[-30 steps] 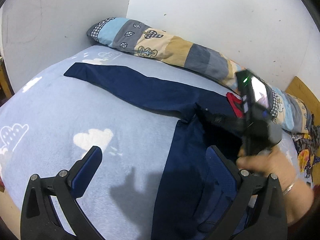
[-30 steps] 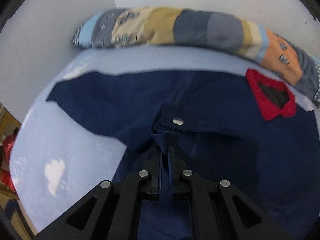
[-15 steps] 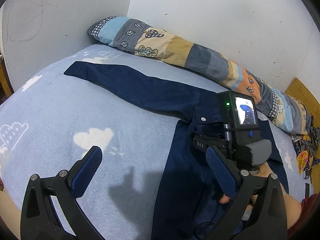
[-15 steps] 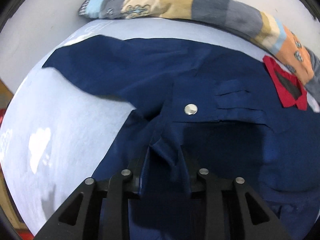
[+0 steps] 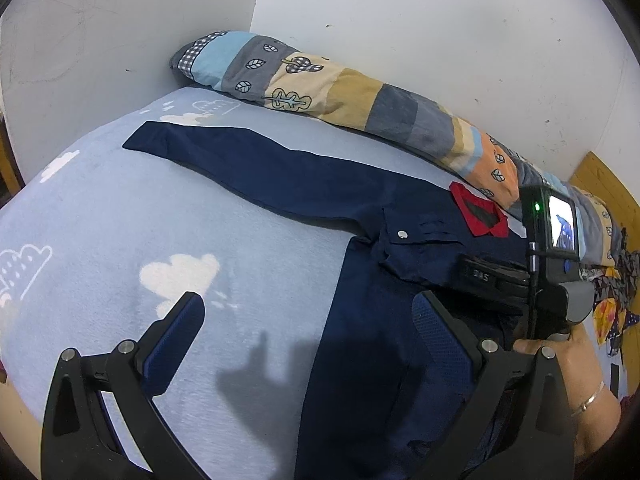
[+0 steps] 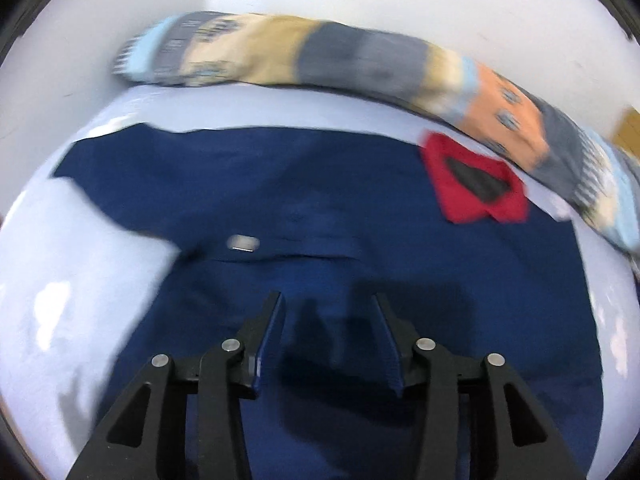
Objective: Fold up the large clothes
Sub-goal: 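Lift the sleeve with the right tool and lay it across the jacket's back, then open the right tool and withdraw it from the folded sleeve, then grasp the other sleeve cuff with the left tool, then lift the sleeve with the left tool and fold it across the jacket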
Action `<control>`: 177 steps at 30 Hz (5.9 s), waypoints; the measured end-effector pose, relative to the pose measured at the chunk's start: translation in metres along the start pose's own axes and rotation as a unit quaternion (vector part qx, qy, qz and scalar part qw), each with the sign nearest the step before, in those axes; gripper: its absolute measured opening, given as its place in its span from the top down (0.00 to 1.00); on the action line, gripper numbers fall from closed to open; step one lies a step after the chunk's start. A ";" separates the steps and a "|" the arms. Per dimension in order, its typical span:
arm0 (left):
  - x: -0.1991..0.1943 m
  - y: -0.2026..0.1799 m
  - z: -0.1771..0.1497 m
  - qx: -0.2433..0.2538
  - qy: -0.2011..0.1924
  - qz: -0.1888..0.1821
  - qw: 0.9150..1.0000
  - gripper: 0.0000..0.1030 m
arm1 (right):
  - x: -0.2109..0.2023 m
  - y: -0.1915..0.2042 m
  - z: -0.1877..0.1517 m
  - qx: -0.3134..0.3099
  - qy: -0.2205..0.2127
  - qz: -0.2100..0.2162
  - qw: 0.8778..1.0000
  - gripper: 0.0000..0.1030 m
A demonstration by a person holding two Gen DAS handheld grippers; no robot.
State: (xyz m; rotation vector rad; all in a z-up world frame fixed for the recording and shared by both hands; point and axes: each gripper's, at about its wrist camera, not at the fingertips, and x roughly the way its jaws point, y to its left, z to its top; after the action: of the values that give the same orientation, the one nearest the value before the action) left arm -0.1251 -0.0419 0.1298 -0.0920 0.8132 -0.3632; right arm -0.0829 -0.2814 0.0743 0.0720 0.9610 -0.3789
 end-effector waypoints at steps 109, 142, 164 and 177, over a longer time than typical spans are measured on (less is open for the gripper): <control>0.205 0.247 0.179 -0.304 -0.105 -0.094 0.942 0.98 | -0.086 -0.096 -0.135 0.015 -0.055 0.055 0.997 0.47; 0.122 -0.373 0.058 0.085 0.081 -0.242 0.963 0.97 | -0.181 -0.267 -0.194 0.189 -0.139 -0.019 0.972 0.47; 0.126 -0.437 -0.075 0.238 0.137 -0.257 0.927 0.24 | -0.185 -0.303 -0.206 0.238 -0.130 -0.017 0.962 0.47; 0.173 -0.239 -0.001 0.105 0.065 -0.013 0.992 0.23 | -0.179 -0.305 -0.208 0.241 -0.123 -0.019 0.963 0.47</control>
State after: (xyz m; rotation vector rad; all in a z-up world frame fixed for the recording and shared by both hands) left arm -0.0847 -0.3259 0.0617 0.1190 0.8991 -0.4813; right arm -0.4434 -0.4678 0.1324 0.4399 0.6098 -0.6375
